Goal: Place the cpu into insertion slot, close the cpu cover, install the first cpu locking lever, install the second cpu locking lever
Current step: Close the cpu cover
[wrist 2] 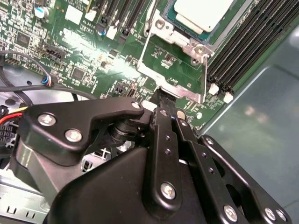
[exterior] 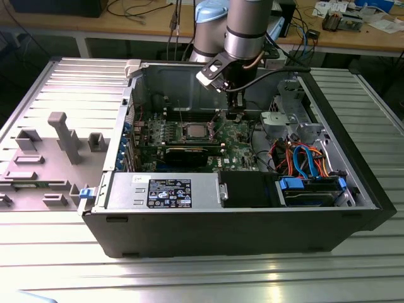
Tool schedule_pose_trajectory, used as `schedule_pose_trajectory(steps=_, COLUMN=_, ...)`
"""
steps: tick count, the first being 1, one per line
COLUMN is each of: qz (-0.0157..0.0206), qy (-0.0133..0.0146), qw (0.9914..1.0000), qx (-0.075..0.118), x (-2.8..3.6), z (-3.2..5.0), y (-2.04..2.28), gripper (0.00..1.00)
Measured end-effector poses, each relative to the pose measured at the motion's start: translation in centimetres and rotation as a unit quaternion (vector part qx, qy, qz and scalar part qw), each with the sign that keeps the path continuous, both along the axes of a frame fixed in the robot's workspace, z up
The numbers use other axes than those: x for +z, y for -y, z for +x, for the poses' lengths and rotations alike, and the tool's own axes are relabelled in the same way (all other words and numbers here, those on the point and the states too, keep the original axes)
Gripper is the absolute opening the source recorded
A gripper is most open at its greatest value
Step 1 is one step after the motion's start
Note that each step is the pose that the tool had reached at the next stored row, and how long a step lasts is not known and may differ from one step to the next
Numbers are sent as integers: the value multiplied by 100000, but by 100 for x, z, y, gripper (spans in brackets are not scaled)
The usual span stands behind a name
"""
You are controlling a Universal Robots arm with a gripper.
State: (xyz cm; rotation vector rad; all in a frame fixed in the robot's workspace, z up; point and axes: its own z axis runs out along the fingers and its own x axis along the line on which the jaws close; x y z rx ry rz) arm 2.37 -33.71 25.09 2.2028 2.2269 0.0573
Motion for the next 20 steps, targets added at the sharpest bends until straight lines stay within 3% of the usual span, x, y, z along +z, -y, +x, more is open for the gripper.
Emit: schedule_pose_trajectory(steps=20, qz=-1, qy=0, qw=100000, qx=3, x=0, z=-38, y=0, gripper=11)
